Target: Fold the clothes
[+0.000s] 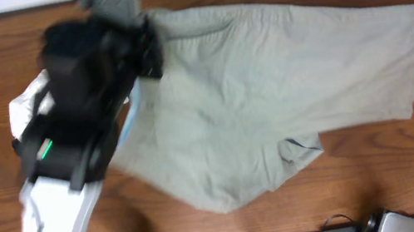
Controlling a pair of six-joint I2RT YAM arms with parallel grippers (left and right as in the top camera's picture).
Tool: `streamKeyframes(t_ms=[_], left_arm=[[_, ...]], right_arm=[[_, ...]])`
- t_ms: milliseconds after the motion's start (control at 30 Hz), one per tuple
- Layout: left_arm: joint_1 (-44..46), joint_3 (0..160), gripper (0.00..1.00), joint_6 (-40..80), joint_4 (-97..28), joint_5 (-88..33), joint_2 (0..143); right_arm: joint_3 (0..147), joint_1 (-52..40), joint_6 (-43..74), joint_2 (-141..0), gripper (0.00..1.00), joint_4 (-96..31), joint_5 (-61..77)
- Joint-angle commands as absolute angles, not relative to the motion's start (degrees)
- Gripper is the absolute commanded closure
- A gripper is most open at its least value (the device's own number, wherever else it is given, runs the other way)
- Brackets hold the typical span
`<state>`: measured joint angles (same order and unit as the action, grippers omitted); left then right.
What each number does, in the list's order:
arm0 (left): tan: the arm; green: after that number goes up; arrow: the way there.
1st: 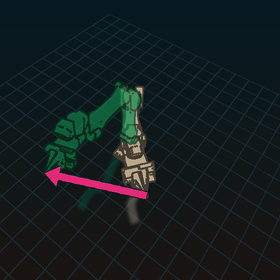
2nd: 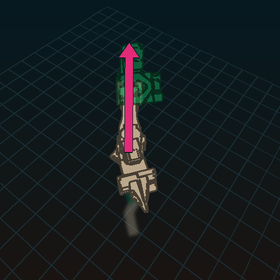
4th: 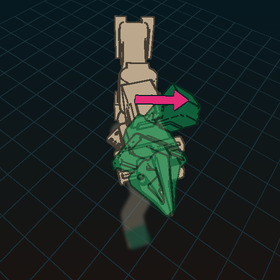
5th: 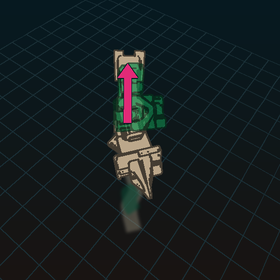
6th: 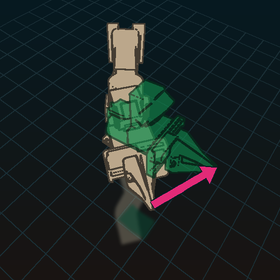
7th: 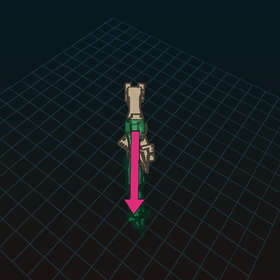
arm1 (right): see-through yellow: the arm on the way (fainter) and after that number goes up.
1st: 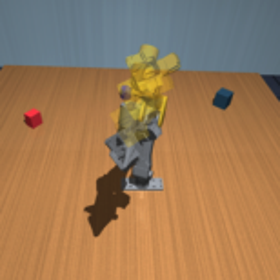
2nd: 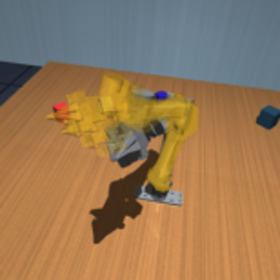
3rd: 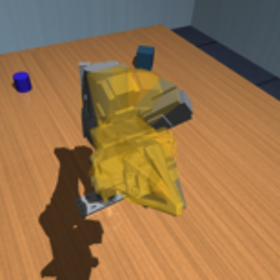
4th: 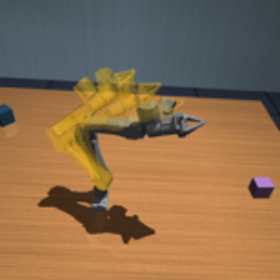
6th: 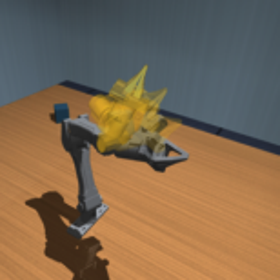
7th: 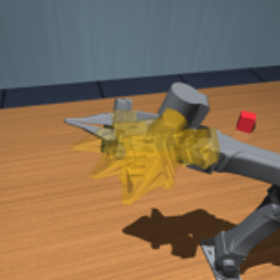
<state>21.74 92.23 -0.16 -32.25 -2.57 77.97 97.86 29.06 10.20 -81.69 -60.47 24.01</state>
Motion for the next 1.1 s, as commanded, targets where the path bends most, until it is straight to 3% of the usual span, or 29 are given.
streamKeyframes(t_ms=[0,133,233,267,333,400,600,933,1033,1067], left_arm=[[20.7,92.7,0.95,-1.9,-27.9,-0.2,85.2],[20.0,92.7,0.94,-1.7,-21.8,-0.2,94.0],[20.0,92.8,0.89,-1.7,-18.5,-0.2,98.3],[20.0,92.8,0.83,-1.7,-17.9,-0.2,99.0],[20.0,92.8,0.55,-1.7,-17.7,-0.1,99.4],[20.0,92.8,0.42,-1.7,-18.2,-0.1,98.3],[19.9,92.8,0.31,-1.7,-23.9,-0.1,90.5],[19.9,92.8,0.27,-1.7,-38.8,-0.8,72.3],[19.9,92.8,0.04,-1.7,-42.1,-0.9,67.1],[19.9,92.8,0.01,-1.7,-43.2,-0.8,65.1]], right_arm=[[98.3,27.7,9.7,-87.3,0.99,-58.0,26.2],[98.3,26.0,9.1,-94.8,0.97,-52.7,26.8],[98.3,25.0,7.7,-98.7,0.79,-48.8,27.0],[98.3,24.9,7.6,-99.6,0.7,-48.1,27.1],[98.3,25.0,7.6,-100.4,0.55,-47.9,27.3],[98.4,25.3,7.6,-100.4,0.49,-48.8,27.3],[98.4,25.6,6.0,-98.0,0.43,-55.2,30.5],[98.4,25.5,0.4,-91.3,0.42,-65.6,35.0],[98.4,25.3,-0.3,-87.4,0.41,-67.7,35.0],[98.4,25.1,-0.3,-85.8,0.41,-68.4,35.0]])
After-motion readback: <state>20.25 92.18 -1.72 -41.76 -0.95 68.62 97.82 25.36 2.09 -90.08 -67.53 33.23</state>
